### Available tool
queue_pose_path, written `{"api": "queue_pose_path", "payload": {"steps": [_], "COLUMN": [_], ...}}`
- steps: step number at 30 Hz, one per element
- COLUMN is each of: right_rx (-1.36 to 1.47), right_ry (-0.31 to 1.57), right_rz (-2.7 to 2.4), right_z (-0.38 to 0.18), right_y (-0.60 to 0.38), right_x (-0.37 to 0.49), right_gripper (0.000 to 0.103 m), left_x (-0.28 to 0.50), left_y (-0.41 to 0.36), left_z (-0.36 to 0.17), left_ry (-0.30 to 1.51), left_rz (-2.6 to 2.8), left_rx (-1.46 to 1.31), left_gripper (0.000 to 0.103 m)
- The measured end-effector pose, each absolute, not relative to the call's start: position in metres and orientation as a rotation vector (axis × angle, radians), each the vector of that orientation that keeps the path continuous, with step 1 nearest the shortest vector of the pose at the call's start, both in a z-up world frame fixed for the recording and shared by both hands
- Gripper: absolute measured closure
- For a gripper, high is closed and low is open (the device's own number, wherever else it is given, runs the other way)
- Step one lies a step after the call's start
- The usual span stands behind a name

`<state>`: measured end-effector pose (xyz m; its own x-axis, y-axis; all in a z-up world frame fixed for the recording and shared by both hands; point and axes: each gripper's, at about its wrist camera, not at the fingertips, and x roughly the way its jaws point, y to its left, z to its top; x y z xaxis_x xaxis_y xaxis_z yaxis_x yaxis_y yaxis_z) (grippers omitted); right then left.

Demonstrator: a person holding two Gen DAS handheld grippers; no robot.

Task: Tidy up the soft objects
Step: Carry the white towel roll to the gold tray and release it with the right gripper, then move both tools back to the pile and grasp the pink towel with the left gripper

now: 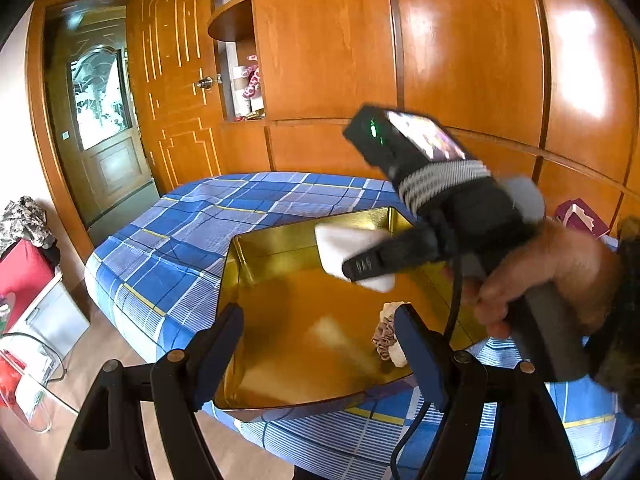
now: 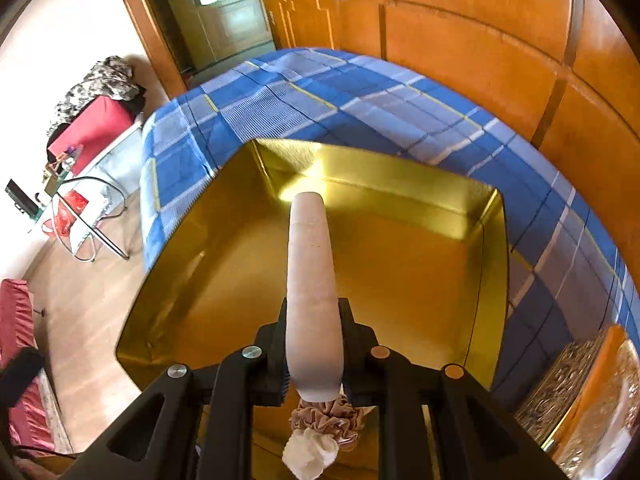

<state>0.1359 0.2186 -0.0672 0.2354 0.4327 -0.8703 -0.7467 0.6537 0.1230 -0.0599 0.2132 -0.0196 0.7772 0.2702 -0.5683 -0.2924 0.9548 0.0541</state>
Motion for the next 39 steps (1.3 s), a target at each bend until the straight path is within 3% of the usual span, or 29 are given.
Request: {"api": "queue_pose_path", "payload": {"steps": [5,13,16,39], "right_rx": [-0.303,-0.267,-0.260,-0.175], "right_ry": [1.076,1.007,0.955,0.746], "right_rz": [0.788,0.718,0.687,0.554], "right_z": [-0.074,-0.058,-0.048,0.016], "right_y": [0.206,0.188,0.179,0.080], "right_x": [0.142,0.140,0.137,0.100], "right_gripper": [0.065,0.060,0.046,0.044], "left_x": [-0.060,-0.060,-0.060,-0.065], "left_y": [0.214,0.215,0.213,0.192], "left_z": [-0.017,-0.019,-0.019,-0.016], "left_ry": [0.602,0.603,0.602,0.599], "left_rz": [0.309,0.313,0.312,0.271], "left_rx": [-0.034,-0.030,-0.026,0.012], "left_gripper": [0.025,0.025,0.024,0.024]}}
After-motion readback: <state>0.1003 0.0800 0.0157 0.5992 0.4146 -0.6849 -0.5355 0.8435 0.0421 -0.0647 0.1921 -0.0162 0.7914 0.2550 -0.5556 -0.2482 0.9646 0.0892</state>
